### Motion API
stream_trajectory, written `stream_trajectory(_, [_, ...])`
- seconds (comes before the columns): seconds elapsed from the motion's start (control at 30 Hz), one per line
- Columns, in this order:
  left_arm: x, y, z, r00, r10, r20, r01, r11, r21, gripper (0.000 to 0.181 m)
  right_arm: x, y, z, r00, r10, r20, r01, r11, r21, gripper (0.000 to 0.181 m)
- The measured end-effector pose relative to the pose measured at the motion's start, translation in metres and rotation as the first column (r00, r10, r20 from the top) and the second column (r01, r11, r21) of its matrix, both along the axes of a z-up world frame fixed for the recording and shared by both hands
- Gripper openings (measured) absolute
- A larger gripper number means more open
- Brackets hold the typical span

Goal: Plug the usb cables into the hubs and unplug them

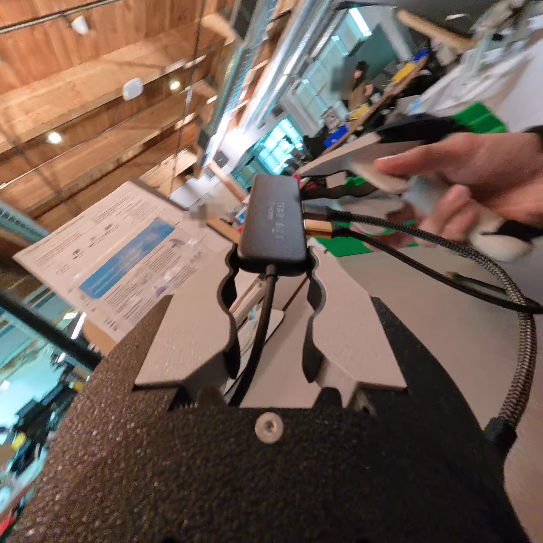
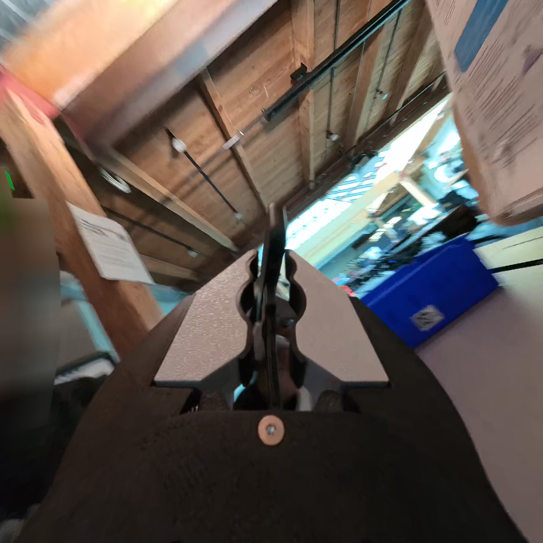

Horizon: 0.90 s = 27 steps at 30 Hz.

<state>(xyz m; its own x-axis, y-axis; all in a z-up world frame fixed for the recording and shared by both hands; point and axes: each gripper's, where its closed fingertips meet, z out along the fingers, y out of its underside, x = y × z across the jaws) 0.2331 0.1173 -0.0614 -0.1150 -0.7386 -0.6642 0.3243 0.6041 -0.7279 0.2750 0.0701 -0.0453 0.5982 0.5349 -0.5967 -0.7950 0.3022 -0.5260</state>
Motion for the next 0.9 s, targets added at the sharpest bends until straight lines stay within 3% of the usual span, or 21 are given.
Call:
stream_trajectory(0.03, [0.003,0.011,0.005,0.999,0.042,0.006,-0.042,0.998,-0.052,0.044,0.000,0.001,-0.001,0.991,-0.082,0.103,0.087,0.995,-0.047,0.024])
stream_trajectory(0.1, [0.011,0.032,0.010,0.995,0.102,0.003,-0.100,0.980,-0.171,0.044,0.003,0.003,-0.003,0.903,-0.271,0.335,0.320,0.942,-0.101,0.041])
stream_trajectory(0.17, [0.018,0.046,0.008,0.989,0.146,-0.023,-0.146,0.946,-0.290,0.044,0.000,0.005,-0.004,0.720,-0.395,0.571,0.528,0.846,-0.081,0.052])
stream_trajectory(0.23, [0.026,0.051,0.000,0.985,0.166,-0.051,-0.172,0.899,-0.403,0.044,-0.007,0.017,-0.017,0.525,-0.372,0.765,0.642,0.763,-0.070,0.053])
stream_trajectory(0.4, [0.041,0.055,-0.027,0.973,0.205,-0.104,-0.229,0.837,-0.497,0.044,-0.008,0.028,-0.034,0.358,-0.340,0.870,0.745,0.666,-0.046,0.045])
stream_trajectory(0.53, [0.046,0.068,-0.047,0.952,0.263,-0.157,-0.306,0.825,-0.475,0.044,-0.018,0.025,-0.023,0.270,-0.371,0.888,0.748,0.662,0.049,0.026])
stream_trajectory(0.67, [0.045,0.055,-0.042,0.976,0.166,-0.138,-0.215,0.823,-0.526,0.044,-0.009,0.040,-0.056,0.337,-0.240,0.910,0.756,0.645,-0.110,0.032])
stream_trajectory(0.8, [0.044,0.046,-0.041,0.983,0.127,-0.130,-0.176,0.840,-0.513,0.045,-0.002,0.039,-0.062,0.317,-0.234,0.919,0.782,0.613,-0.114,0.013])
stream_trajectory(0.9, [0.047,0.039,-0.048,0.983,0.108,-0.145,-0.167,0.856,-0.489,0.045,0.005,0.042,-0.072,0.269,-0.200,0.942,0.816,0.566,-0.112,0.021])
